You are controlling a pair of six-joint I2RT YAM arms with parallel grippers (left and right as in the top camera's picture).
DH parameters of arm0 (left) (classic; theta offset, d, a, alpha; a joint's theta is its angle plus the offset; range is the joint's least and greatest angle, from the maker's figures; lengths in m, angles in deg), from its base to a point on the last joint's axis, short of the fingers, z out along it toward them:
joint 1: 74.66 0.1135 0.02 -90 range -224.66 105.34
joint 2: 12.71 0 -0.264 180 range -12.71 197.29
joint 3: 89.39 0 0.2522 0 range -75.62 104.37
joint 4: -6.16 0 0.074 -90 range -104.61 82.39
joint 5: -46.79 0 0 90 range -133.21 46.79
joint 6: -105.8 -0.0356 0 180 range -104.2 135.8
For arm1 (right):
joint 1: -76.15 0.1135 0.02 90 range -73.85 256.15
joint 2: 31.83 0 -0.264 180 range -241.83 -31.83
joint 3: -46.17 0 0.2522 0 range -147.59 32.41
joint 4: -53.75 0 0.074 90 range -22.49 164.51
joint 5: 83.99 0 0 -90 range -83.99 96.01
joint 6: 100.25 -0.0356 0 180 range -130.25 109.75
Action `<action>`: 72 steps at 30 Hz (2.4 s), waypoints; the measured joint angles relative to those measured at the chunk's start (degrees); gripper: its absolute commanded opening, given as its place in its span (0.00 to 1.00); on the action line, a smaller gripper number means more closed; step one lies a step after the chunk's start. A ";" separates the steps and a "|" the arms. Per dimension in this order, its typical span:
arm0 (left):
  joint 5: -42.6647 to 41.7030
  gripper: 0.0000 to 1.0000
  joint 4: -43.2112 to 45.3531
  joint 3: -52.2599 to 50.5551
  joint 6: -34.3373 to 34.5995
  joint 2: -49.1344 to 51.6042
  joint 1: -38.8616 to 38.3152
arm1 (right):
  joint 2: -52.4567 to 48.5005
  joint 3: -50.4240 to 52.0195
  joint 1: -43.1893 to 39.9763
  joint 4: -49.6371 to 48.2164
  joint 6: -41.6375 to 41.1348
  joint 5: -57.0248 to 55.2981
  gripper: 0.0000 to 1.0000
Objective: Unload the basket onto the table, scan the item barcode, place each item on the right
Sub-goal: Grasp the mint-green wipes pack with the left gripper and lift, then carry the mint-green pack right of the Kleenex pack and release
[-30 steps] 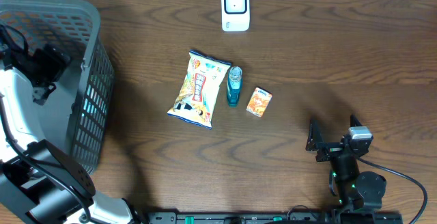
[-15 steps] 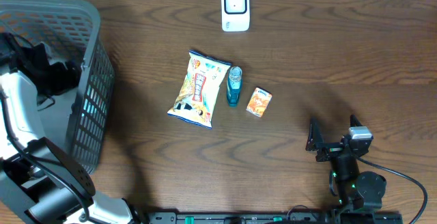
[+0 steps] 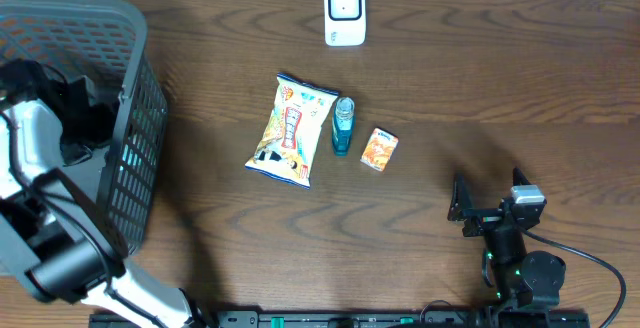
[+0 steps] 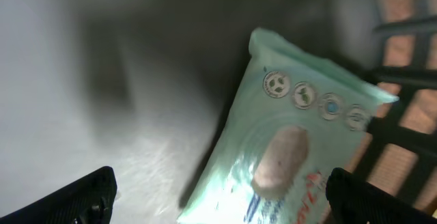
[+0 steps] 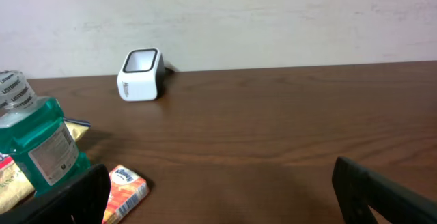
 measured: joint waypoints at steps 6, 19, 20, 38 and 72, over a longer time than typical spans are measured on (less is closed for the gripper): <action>-2.78 0.42 0.17 -0.17 -0.17 4.79 0.07 | 0.00 0.00 0.00 0.00 0.00 0.00 0.99; -1.75 0.07 -0.11 1.11 -0.70 5.05 -0.07 | 0.00 0.00 0.00 0.00 0.00 0.00 0.99; -0.87 0.07 -0.02 1.20 -0.55 4.87 -0.07 | 0.00 0.00 0.00 0.00 0.00 0.00 0.99; 3.69 0.07 5.16 2.03 15.47 -19.39 0.00 | 0.00 0.00 0.00 -0.02 0.00 0.00 0.99; -25.14 0.07 28.63 2.32 38.21 -43.63 -23.87 | 0.00 0.00 0.00 -0.02 0.00 0.00 0.99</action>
